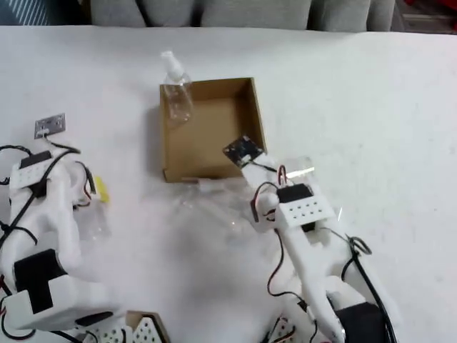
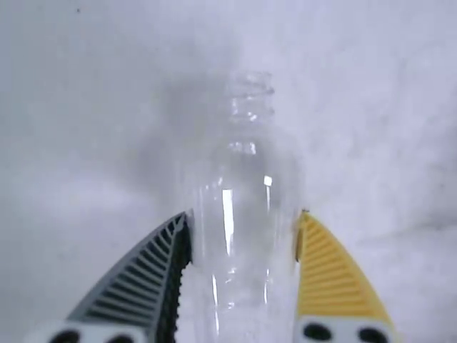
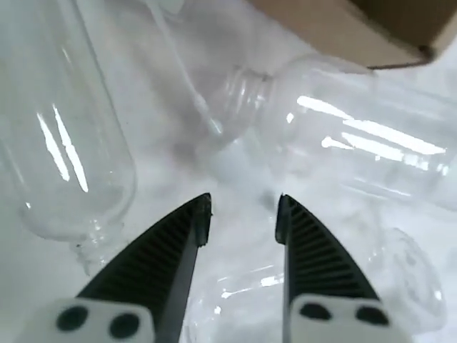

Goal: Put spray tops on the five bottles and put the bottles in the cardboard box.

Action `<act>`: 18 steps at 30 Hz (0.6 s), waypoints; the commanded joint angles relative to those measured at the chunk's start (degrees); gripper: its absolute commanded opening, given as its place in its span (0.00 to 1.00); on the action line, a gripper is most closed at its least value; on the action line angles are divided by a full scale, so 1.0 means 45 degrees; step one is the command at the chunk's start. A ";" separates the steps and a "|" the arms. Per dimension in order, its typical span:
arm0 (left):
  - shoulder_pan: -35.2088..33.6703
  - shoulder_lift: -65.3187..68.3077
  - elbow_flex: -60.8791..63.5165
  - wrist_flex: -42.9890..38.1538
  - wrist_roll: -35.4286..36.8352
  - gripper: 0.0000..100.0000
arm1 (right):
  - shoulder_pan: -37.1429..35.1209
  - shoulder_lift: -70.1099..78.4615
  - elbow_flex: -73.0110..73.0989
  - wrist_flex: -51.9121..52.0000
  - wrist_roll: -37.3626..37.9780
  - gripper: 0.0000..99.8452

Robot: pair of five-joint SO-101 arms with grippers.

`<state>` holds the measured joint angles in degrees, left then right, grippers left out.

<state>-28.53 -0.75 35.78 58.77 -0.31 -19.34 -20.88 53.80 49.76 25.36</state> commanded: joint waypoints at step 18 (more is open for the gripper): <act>-0.0166 -0.0127 -0.0313 -0.0430 -0.0723 0.02 | -0.0400 0.0557 -0.2110 0.2354 0.1446 0.02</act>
<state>-28.53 -0.75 35.78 58.77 -0.66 -20.48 -13.05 48.62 54.33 30.29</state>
